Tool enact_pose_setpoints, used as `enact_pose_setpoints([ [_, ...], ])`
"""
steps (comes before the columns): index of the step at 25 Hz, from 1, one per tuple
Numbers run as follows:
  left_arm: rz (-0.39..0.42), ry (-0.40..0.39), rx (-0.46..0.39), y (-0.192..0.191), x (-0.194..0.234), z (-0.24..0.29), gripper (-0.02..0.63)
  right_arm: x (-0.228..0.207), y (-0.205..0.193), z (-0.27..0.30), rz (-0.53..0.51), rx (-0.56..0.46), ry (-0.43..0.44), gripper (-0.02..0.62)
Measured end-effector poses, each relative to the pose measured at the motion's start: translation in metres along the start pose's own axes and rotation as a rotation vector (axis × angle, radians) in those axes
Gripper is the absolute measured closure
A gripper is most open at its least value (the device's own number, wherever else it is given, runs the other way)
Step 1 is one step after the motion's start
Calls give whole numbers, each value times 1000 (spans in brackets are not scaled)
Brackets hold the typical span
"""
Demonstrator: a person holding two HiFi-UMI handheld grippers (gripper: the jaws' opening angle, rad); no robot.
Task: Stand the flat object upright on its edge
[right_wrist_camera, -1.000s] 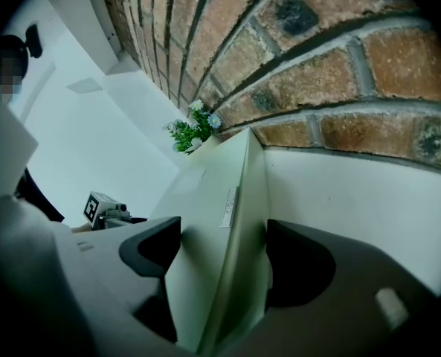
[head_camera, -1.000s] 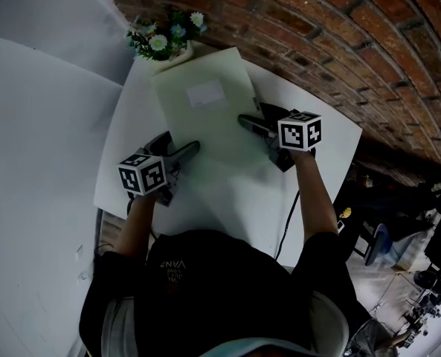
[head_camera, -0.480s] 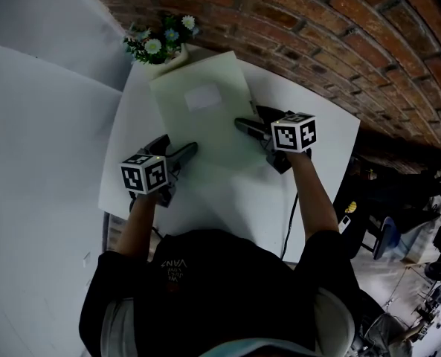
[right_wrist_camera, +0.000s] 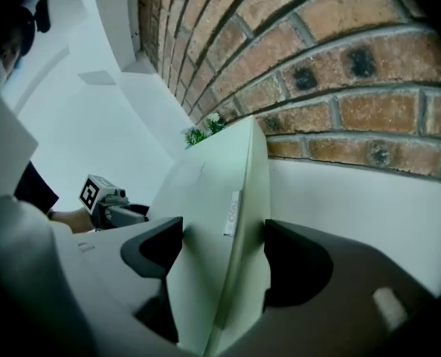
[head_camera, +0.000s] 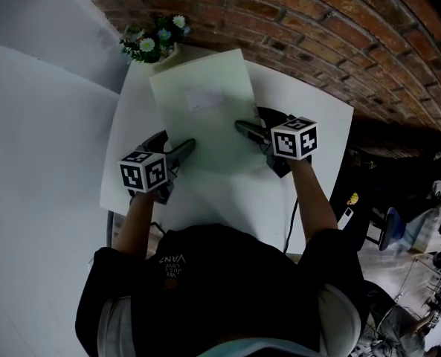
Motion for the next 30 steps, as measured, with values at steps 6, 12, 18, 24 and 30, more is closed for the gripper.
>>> enact_pose_setpoints([
  [6,40,-25,-11,1,-19,-4,225,14,-7,-30,-3,-79,-62,262],
  [12,102,-54,-10,0,-38,-9,225,26,-18,-57,5,-136,-107,265],
  [18,206,-76,-13,6,-60,-12,229,37,-28,-83,7,-206,-153,268],
  [24,316,-110,-22,17,-85,-13,235,45,-35,-113,2,-277,-205,272],
  [30,422,-134,-28,26,-113,-10,247,50,-41,-144,-16,-328,-258,275],
])
Point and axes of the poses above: the fingertips, and each gripper's own axes: z forward along the fingers, x to its left, y out of its top, the point moved 9 cm from there along -z, backward along the fingers, and after that the axes turned 5 degrees about -z, right-handed, at the moved point
